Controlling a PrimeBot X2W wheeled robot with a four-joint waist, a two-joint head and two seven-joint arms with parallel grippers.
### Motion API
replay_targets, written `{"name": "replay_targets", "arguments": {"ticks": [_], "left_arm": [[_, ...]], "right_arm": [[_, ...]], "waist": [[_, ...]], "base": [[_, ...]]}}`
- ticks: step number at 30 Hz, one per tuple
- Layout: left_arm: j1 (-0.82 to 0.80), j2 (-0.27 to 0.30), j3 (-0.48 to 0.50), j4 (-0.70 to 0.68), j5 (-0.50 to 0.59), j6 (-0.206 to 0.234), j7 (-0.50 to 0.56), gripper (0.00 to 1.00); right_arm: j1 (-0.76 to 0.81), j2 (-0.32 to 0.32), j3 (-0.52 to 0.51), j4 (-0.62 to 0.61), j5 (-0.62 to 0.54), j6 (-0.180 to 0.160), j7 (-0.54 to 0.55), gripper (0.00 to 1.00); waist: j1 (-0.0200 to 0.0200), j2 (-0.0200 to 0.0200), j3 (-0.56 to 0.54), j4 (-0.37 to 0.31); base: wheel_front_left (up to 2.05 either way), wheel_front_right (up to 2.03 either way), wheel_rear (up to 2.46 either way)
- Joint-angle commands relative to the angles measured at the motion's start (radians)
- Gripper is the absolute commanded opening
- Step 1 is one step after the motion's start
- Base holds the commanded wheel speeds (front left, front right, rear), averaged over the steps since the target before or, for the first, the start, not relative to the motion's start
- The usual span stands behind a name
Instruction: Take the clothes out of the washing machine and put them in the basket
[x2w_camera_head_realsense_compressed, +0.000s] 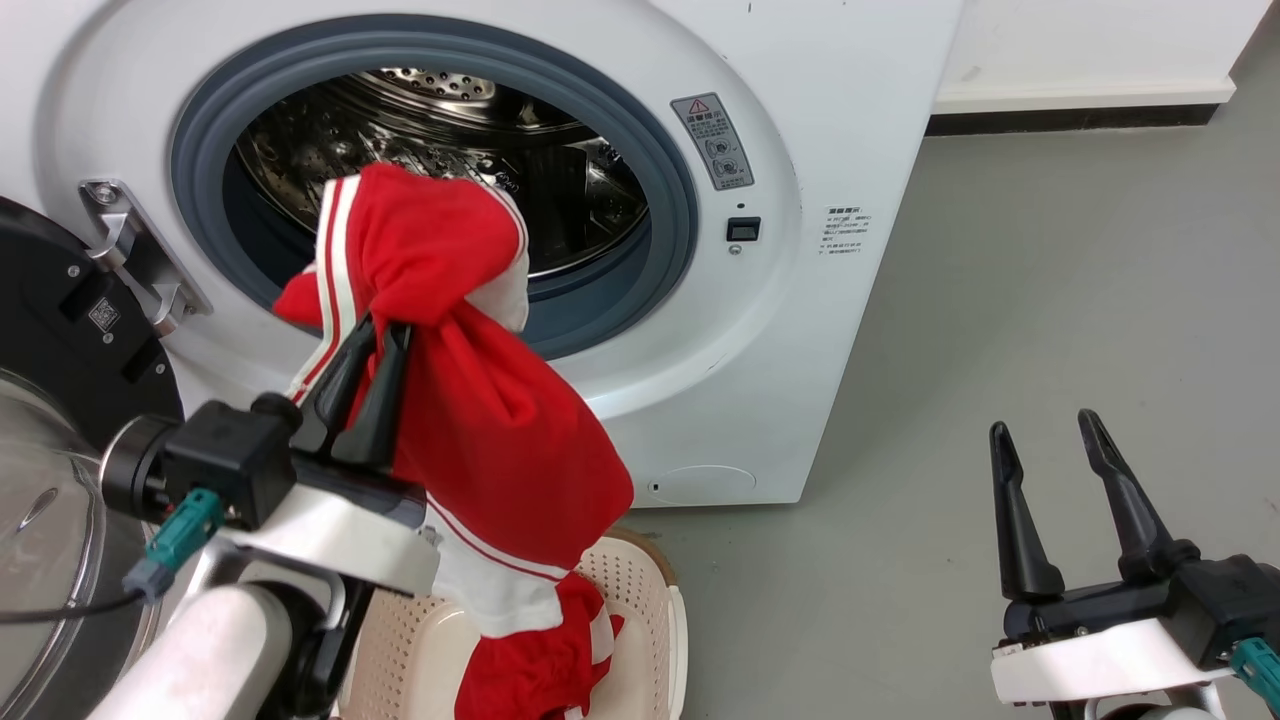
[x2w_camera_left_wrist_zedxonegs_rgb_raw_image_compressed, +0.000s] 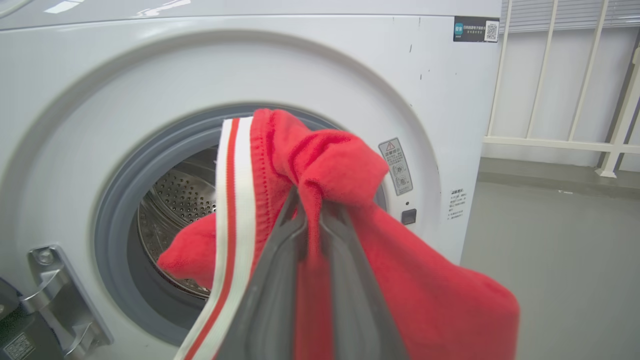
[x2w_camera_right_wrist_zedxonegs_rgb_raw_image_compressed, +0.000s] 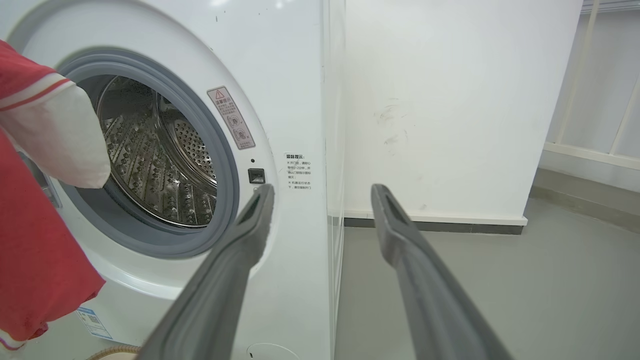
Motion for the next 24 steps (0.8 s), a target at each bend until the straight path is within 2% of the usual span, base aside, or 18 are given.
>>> {"name": "replay_targets", "arguments": {"ticks": [1,8,12,16,24], "left_arm": [[0.018,0.009,0.002,-0.014,0.009,0.008,0.003,0.0],[0.112,0.007,-0.035,-0.038,0.001,0.026,0.013,0.0],[0.145,-0.033,-0.059,0.022,-0.022,0.021,-0.011,0.0],[0.146,-0.075,-0.083,0.126,-0.041,-0.007,-0.044,0.0],[0.078,-0.167,-0.088,0.445,-0.076,-0.093,-0.111,0.0]], "right_arm": [[0.012,0.001,0.001,-0.001,0.0,-0.001,-0.002,1.0],[0.002,0.001,0.001,-0.008,-0.003,-0.001,-0.002,1.0],[-0.027,0.001,0.002,-0.013,-0.005,-0.001,-0.002,1.0],[-0.064,0.001,0.007,-0.024,-0.009,-0.001,-0.002,1.0],[-0.138,0.001,-0.002,-0.037,-0.017,-0.001,-0.002,1.0]], "waist": [[0.0001,0.0,0.0,0.0],[0.0001,0.0,0.025,0.006],[0.0001,0.0,0.064,0.006],[0.0001,0.0,0.13,-0.002],[0.0001,0.0,0.273,-0.032]], "base": [[0.0,0.0,0.0],[0.0,0.0,0.0],[0.0,0.0,0.0],[0.0,0.0,0.0],[0.0,0.0,0.0]]}}
